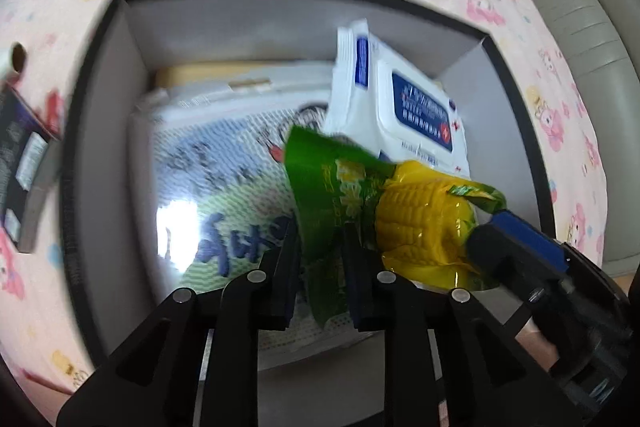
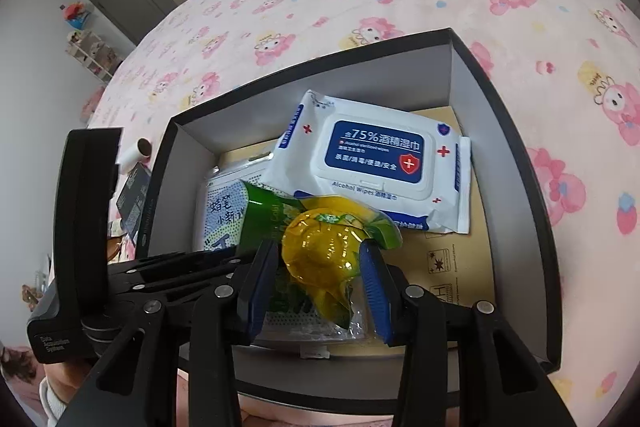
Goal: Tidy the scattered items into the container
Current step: 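Lower the corn snack bag into the box beside the wipes pack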
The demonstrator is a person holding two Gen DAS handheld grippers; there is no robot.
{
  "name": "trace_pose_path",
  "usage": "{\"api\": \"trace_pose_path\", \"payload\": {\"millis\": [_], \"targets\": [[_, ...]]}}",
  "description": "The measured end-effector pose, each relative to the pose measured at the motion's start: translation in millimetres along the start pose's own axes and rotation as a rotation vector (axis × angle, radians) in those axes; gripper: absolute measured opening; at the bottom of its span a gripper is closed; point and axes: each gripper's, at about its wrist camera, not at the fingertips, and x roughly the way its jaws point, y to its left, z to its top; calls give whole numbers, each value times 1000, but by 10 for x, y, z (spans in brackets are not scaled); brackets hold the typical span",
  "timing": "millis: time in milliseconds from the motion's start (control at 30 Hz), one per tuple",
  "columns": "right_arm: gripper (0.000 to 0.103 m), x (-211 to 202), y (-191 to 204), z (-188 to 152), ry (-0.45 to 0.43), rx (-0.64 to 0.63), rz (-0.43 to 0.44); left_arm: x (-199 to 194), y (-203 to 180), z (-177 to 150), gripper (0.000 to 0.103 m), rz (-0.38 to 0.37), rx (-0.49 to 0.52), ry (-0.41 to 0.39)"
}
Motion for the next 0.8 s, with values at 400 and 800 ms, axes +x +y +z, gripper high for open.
{"api": "trace_pose_path", "payload": {"millis": [400, 800], "targets": [[39, -127, -185, 60, -80, 39, -144, 138, -28, 59, 19, 89, 9, 41], [40, -128, -338, 83, -63, 122, -88, 316, -351, -15, 24, 67, 60, 44]]}}
